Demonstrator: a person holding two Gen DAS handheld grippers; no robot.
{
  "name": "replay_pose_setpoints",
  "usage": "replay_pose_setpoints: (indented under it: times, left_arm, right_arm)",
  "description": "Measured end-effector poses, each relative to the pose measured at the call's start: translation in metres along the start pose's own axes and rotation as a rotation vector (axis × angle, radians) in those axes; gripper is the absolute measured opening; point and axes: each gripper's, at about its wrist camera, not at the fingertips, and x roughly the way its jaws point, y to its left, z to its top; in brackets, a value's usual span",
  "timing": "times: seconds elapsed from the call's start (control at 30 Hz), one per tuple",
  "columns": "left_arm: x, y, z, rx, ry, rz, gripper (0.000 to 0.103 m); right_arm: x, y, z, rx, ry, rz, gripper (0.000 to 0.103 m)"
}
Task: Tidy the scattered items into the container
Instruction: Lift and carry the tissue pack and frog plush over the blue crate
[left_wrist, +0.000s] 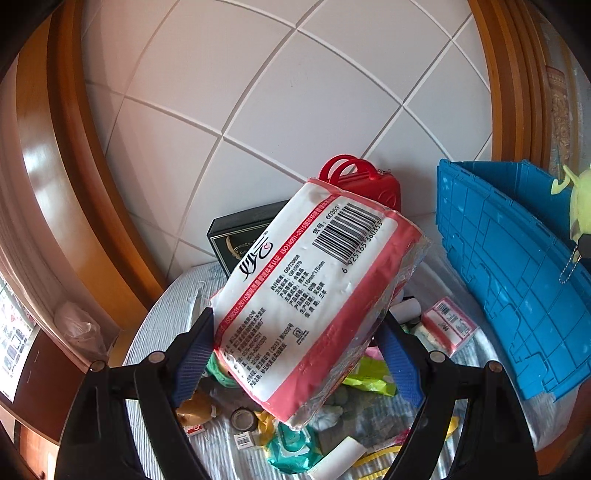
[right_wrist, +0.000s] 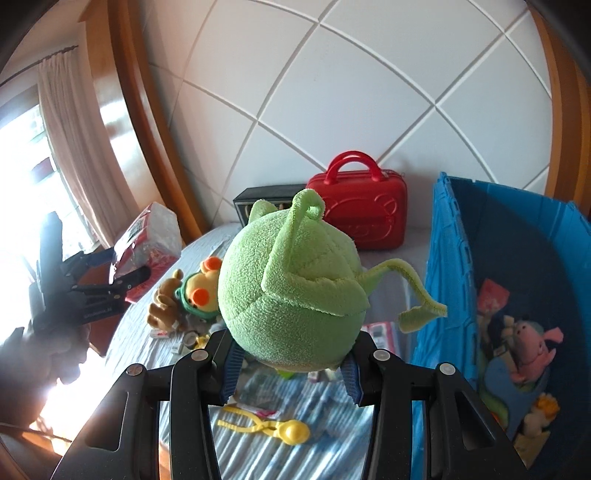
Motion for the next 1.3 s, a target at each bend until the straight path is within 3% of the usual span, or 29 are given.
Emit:
replay_pose_setpoints:
  times: [0.53, 1.07, 1.3]
  left_arm:
    - [-0.020, -0.130, 0.068, 0.055, -0.079, -0.102, 0.084]
    - [-0.025, -0.271, 0.129, 0.238, -0.147, -0.315, 0.084]
    - [-0.025, -0.325, 0.148, 0.306, -0.173, -0.393, 0.084]
  right_arm:
    - [-0.085, -0.098, 0.011, 0.053, -0.063, -0.013, 0.044]
    - [-0.163, -0.183, -0.017, 0.199, -0.128, -0.212, 0.044]
    - [-0.186, -0.217, -0.032, 0.280, -0.113, -0.307, 0.044]
